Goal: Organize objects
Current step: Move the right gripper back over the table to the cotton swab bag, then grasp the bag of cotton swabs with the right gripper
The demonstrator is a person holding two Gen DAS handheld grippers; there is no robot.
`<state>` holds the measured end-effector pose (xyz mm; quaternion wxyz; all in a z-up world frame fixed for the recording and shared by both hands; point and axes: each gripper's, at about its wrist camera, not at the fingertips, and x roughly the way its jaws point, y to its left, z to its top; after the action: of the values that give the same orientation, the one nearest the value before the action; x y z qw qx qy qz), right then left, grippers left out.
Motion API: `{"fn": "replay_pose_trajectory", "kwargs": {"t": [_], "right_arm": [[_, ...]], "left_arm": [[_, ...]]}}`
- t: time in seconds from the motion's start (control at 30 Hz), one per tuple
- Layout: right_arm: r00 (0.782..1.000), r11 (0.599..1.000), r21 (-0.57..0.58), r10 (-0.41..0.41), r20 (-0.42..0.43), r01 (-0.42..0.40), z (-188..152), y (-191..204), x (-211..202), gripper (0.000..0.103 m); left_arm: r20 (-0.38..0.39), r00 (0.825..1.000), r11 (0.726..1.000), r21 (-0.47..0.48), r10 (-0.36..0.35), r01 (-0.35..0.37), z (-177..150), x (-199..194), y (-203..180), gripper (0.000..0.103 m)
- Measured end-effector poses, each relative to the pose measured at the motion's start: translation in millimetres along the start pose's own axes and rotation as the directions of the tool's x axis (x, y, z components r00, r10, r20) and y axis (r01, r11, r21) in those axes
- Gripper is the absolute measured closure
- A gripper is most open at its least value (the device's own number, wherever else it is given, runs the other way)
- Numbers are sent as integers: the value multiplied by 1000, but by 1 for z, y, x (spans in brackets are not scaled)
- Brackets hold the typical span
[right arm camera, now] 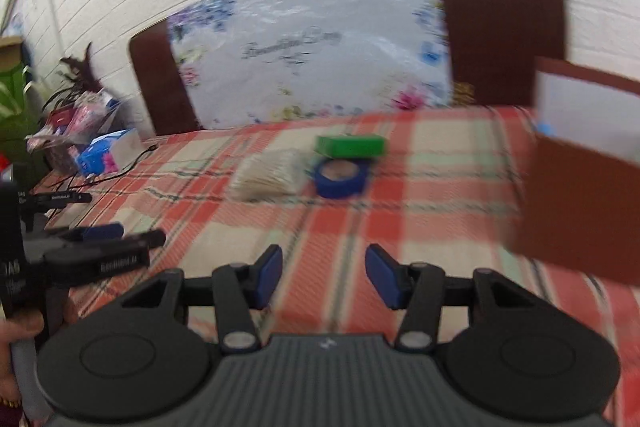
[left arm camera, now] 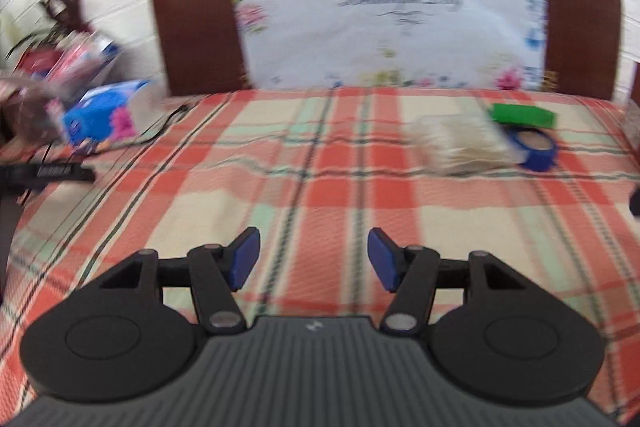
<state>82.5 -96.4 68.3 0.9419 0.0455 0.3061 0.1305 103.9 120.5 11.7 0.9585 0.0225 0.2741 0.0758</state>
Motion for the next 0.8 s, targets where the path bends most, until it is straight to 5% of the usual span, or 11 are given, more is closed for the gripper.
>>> {"fn": "replay_pose_trajectory", "kwargs": {"t": [0.13, 0.27, 0.37, 0.43, 0.6, 0.8], "right_arm": [[999, 994, -101, 41, -3, -41, 26, 28, 56, 53], [998, 996, -75, 44, -37, -47, 55, 31, 117, 53], [992, 994, -63, 79, -95, -86, 63, 28, 150, 33], [986, 992, -45, 115, -117, -121, 62, 27, 162, 31], [965, 975, 6, 222, -143, -223, 60, 34, 158, 77], [958, 971, 67, 239, -158, -231, 37, 23, 112, 79]], "left_arm": [[13, 995, 977, -190, -98, 99, -11, 9, 39, 37], [12, 997, 985, -149, -80, 81, -9, 12, 31, 35], [19, 995, 982, -162, -97, 99, -10, 13, 33, 34], [26, 994, 977, -184, -108, 111, -11, 13, 36, 34], [31, 993, 974, -194, -111, 115, -11, 14, 34, 34], [25, 993, 975, -189, -113, 116, -11, 16, 34, 33]]}}
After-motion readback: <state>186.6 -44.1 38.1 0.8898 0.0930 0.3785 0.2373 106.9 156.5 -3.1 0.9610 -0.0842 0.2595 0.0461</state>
